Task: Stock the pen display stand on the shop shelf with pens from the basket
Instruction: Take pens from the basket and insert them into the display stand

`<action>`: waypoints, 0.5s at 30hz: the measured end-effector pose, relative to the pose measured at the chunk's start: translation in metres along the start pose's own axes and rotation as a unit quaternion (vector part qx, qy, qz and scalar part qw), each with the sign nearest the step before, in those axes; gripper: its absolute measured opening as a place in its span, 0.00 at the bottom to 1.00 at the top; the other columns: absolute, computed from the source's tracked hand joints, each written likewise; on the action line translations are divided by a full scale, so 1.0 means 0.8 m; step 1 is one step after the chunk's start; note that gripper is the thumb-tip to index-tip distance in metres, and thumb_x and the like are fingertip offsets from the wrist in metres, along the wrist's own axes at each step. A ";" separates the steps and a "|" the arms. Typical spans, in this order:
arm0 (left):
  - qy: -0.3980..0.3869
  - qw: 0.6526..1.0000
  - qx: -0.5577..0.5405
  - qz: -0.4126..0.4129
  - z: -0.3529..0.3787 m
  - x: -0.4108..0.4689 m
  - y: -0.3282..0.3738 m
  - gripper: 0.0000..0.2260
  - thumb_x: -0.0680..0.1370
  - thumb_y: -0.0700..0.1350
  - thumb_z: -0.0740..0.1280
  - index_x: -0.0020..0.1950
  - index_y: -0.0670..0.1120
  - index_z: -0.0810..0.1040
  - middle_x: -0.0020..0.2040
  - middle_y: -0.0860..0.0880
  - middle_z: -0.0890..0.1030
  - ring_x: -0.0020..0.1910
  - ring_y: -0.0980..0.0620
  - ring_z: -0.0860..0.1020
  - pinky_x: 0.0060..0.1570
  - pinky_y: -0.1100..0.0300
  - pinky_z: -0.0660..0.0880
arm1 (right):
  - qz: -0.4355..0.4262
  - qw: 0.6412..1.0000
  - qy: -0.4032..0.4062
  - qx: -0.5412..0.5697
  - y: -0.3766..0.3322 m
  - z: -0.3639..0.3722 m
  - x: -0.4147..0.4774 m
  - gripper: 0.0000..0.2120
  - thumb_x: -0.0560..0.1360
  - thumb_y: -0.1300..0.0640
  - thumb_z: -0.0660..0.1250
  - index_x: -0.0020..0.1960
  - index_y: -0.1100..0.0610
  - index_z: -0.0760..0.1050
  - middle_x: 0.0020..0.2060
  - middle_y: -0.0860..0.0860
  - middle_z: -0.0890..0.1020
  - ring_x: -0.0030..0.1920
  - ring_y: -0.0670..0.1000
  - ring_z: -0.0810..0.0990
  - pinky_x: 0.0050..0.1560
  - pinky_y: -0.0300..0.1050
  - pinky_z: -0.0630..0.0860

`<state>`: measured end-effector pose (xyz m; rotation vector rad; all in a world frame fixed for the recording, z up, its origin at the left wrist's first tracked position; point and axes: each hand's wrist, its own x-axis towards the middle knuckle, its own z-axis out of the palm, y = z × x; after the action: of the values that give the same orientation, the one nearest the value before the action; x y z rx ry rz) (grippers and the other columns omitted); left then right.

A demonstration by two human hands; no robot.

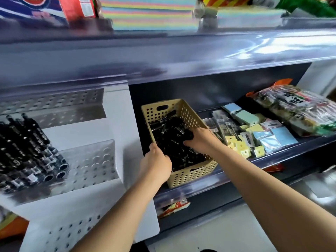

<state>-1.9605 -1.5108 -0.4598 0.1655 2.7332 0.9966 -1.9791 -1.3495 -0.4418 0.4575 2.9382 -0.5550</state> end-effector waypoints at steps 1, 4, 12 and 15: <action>0.005 1.000 0.001 0.004 0.001 -0.001 0.000 0.14 0.80 0.41 0.54 0.66 0.41 0.61 0.44 0.42 0.78 0.39 0.43 0.80 0.38 0.48 0.81 | 0.007 1.000 -0.020 -0.006 -0.001 0.006 0.011 0.21 0.74 0.51 0.67 0.62 0.62 0.73 0.54 0.59 0.79 0.50 0.55 0.78 0.43 0.43 0.73; 0.016 1.000 -0.014 0.008 0.002 -0.004 0.002 0.11 0.80 0.41 0.54 0.62 0.40 0.63 0.42 0.44 0.76 0.39 0.44 0.80 0.37 0.49 0.81 | 0.011 0.998 -0.054 -0.026 -0.008 0.021 0.039 0.26 0.73 0.49 0.68 0.66 0.62 0.70 0.60 0.58 0.77 0.57 0.56 0.77 0.47 0.40 0.70; -0.026 0.999 -0.043 -0.003 -0.006 0.001 0.005 0.06 0.79 0.41 0.56 0.54 0.43 0.61 0.41 0.47 0.72 0.38 0.46 0.79 0.38 0.47 0.81 | 0.065 0.988 -0.035 -0.135 -0.025 0.050 0.059 0.31 0.76 0.51 0.65 0.72 0.64 0.58 0.69 0.63 0.63 0.65 0.60 0.68 0.59 0.49 0.72; -0.027 0.999 -0.045 -0.004 -0.006 0.001 0.005 0.06 0.79 0.41 0.56 0.54 0.43 0.60 0.40 0.48 0.71 0.38 0.47 0.78 0.38 0.48 0.81 | 0.081 0.988 -0.047 -0.120 -0.030 0.051 0.056 0.39 0.75 0.50 0.67 0.75 0.64 0.49 0.73 0.65 0.54 0.71 0.63 0.60 0.67 0.53 0.66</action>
<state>-1.9621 -1.5107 -0.4542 0.1640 2.6322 1.0955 -2.0265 -1.3738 -0.4790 0.6137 2.7958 -0.1946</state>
